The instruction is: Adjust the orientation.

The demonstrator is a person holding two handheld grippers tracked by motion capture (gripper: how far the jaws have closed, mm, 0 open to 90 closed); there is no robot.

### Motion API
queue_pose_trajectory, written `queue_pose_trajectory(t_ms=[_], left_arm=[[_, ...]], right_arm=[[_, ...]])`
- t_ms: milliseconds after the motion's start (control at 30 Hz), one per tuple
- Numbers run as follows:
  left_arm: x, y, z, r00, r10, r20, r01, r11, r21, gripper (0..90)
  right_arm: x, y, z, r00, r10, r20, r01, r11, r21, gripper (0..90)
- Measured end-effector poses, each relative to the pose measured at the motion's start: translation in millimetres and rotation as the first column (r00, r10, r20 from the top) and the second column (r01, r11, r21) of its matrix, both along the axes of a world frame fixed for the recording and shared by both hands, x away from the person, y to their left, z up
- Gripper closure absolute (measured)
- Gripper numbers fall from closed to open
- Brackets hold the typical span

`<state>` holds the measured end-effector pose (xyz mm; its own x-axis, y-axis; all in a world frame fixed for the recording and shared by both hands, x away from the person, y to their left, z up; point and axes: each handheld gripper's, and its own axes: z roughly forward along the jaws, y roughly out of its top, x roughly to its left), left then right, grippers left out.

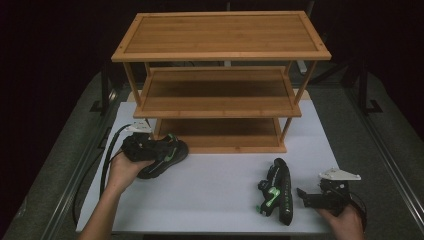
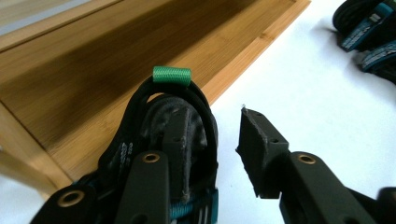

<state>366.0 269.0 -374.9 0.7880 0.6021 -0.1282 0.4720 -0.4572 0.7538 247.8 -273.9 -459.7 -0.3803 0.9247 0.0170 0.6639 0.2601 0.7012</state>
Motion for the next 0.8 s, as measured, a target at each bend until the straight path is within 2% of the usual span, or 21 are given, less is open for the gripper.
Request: queue_pose_trajectory(t_ms=[233,400,467,567,667,767,800], left_arm=[[9.4,-11.0,-5.5,0.9997,0.020,-0.016,-0.020,0.9994,0.028,71.3],[9.9,-12.2,-5.7,0.9996,0.007,-0.028,-0.006,0.9996,0.029,85.7],[8.4,-13.5,-4.5,0.9997,-0.001,-0.026,0.002,0.9993,0.037,87.4],[4.8,-15.4,-1.5,0.9992,-0.032,-0.025,0.033,0.9983,0.048,87.9],[-0.1,-16.6,1.7,0.9976,-0.061,-0.033,0.062,0.9972,0.041,88.0],[-8.1,-18.7,6.8,0.9942,-0.104,-0.028,0.105,0.9936,0.041,88.0],[-13.4,-20.7,9.6,0.9909,-0.131,-0.029,0.132,0.9907,0.034,88.1]], right_arm=[[-0.1,0.0,0.0,1.0000,0.000,0.000,0.000,1.000,0.000,0.0],[-0.1,-0.1,0.0,1.0000,0.000,0.000,0.000,1.000,0.000,0.0],[0.0,-0.1,0.0,1.0000,0.000,0.000,0.000,1.000,0.000,0.0],[-0.1,-0.1,0.0,1.0000,0.000,0.000,0.000,1.000,0.000,0.0],[0.0,-0.1,0.0,1.0000,0.000,0.000,0.000,1.000,0.000,0.0],[-0.1,-0.1,0.0,1.0000,0.000,0.000,0.000,1.000,0.000,0.0],[-0.1,-0.1,0.0,1.0000,0.000,0.000,0.000,1.000,0.001,0.0]])
